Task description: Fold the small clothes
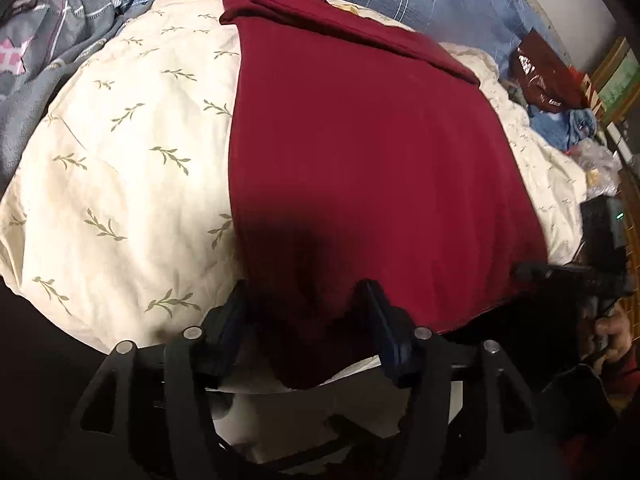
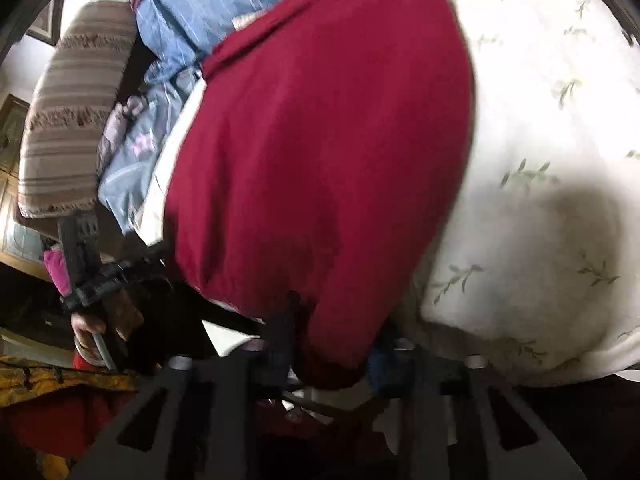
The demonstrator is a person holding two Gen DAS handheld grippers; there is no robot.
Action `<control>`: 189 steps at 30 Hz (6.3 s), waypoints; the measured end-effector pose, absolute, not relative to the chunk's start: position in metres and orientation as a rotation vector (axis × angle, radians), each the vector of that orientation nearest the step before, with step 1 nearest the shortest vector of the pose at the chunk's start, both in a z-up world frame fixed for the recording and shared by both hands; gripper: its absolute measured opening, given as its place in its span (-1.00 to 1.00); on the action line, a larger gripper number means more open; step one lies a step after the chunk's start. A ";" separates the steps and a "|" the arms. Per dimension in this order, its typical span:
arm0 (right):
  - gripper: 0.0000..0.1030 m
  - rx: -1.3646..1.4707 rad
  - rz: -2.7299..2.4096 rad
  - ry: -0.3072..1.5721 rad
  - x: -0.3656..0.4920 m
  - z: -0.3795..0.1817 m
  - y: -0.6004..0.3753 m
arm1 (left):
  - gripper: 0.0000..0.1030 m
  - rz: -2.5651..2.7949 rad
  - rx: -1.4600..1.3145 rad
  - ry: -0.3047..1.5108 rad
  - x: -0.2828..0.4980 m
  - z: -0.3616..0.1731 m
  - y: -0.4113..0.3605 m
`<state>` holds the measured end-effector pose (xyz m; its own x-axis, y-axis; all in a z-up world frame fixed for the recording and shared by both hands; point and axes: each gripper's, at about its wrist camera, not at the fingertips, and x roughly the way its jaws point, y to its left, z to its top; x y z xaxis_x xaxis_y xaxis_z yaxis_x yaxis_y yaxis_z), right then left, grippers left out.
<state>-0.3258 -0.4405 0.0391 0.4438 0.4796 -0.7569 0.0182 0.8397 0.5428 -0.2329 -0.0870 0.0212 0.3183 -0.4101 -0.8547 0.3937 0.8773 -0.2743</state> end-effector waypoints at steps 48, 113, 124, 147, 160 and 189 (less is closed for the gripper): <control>-0.76 0.404 0.096 0.608 -0.078 0.155 -0.511 | -0.89 -0.363 -0.048 0.731 0.020 0.121 -0.153; 0.04 0.089 0.253 0.919 0.118 0.103 -0.295 | 0.70 -0.271 -0.172 0.939 0.011 0.056 -0.089; 0.09 0.020 0.173 1.031 0.166 0.057 -0.261 | 0.75 -0.280 -0.191 0.958 0.015 0.053 -0.090; 0.60 0.119 0.235 1.132 0.143 0.077 -0.249 | 0.75 -0.292 -0.223 0.955 0.009 0.054 -0.088; -0.59 0.056 0.291 1.034 0.125 0.087 -0.252 | 0.75 -0.400 -0.264 0.924 0.007 0.062 -0.094; -0.60 0.134 0.340 0.948 0.096 0.123 -0.290 | -0.11 -0.480 -0.217 0.887 0.016 0.055 -0.121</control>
<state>0.0957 -0.2904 0.1226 0.5353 0.3427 -0.7720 -0.2261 0.9388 0.2600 0.0158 -0.1212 0.0552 0.5352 -0.4871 -0.6902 0.3107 0.8733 -0.3754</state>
